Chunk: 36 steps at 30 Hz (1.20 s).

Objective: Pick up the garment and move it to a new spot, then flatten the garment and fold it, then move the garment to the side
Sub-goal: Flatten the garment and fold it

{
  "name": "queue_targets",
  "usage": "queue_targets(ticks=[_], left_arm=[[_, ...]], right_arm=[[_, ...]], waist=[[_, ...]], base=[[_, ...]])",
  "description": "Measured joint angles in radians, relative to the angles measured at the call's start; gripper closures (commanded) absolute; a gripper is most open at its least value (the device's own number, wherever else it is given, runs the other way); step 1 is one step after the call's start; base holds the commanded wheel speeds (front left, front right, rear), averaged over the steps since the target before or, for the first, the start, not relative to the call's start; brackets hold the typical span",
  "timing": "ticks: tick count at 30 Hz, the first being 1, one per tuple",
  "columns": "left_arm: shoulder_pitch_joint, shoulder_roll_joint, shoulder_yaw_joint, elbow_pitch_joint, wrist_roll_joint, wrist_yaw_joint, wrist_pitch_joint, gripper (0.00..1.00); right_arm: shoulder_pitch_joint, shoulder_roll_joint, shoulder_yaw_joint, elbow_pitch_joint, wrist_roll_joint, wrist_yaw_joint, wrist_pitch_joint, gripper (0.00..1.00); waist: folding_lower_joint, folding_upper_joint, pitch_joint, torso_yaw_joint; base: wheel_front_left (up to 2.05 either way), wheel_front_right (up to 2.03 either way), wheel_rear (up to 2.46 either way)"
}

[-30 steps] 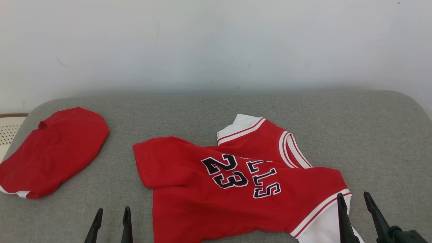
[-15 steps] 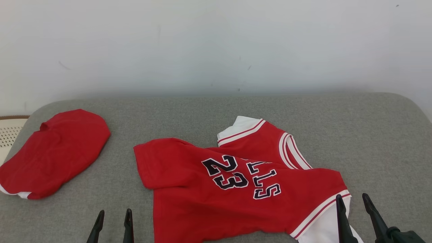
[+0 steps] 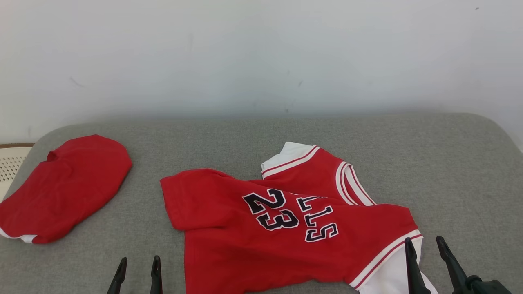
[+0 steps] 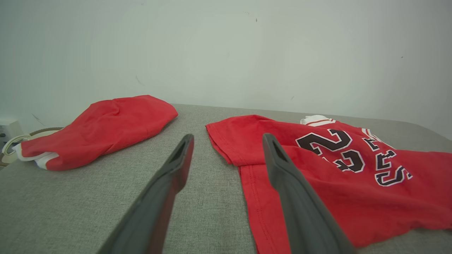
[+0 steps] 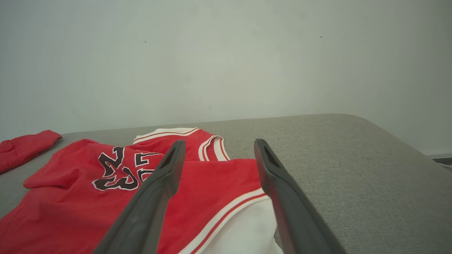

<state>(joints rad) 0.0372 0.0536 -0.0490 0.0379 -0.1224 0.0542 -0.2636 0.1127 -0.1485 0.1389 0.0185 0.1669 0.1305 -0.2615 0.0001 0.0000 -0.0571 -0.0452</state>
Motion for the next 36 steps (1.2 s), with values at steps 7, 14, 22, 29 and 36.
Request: queue_targets(ticks=[7, 14, 22, 29, 36], left_arm=[[0.0, -0.001, -0.006, 0.001, -0.017, -0.006, 0.0, 0.0], [-0.005, -0.001, -0.029, 0.068, -0.066, -0.037, 0.0, 0.0], [-0.024, -0.003, -0.11, 0.242, -0.091, -0.07, 0.0, 0.0], [-0.078, -0.004, -0.162, 0.358, -0.133, -0.07, 0.0, 0.0], [-0.127, -0.003, -0.193, 0.434, -0.143, -0.069, 0.0, 0.0]], right_arm=[[0.0, -0.001, -0.003, 0.003, 0.001, 0.0, 0.0, 0.0], [0.0, 0.009, -0.059, 0.049, 0.003, 0.0, 0.019, 0.0], [-0.026, 0.016, -0.114, 0.169, -0.002, 0.0, 0.113, 0.0], [-0.092, 0.006, -0.135, 0.336, -0.015, 0.0, 0.147, 0.0], [-0.179, -0.004, -0.12, 0.507, -0.023, 0.0, 0.137, 0.0]], waist=[[0.0, 0.0, -0.001, -0.003], [0.0, 0.0, 0.008, -0.001], [0.0, 0.0, 0.031, -0.01], [0.0, 0.0002, 0.052, -0.024], [0.0, 0.0002, 0.073, -0.03]], base=[[0.0, 0.0, 0.0], [0.0, 0.0, 0.0], [0.0, 0.0, 0.0], [0.0, 0.0, 0.0], [0.0, 0.0, 0.0]])
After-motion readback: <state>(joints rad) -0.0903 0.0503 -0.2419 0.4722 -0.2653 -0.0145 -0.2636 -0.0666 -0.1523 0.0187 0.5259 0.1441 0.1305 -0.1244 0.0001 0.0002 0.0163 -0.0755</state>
